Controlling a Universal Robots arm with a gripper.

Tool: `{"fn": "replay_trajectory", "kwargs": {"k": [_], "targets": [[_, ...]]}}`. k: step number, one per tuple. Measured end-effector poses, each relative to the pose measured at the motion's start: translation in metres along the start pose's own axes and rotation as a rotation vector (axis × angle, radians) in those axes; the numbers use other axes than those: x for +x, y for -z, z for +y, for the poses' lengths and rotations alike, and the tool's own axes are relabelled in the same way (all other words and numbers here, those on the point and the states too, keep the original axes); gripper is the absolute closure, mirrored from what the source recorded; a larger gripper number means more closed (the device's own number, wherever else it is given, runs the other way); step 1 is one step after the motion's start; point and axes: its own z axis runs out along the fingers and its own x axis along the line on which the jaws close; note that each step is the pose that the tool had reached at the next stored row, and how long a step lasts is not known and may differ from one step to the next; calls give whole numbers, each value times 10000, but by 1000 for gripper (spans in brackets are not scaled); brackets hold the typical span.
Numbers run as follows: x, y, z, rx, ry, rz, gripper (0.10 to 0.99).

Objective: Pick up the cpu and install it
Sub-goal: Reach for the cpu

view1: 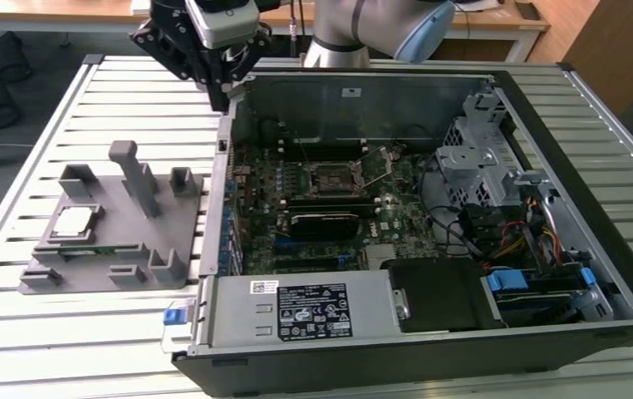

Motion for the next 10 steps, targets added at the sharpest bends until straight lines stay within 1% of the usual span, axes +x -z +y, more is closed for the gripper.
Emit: {"fn": "replay_trajectory", "kwargs": {"k": [10], "targets": [[32, -2, -3, 0, 1, 1, 976]]}}
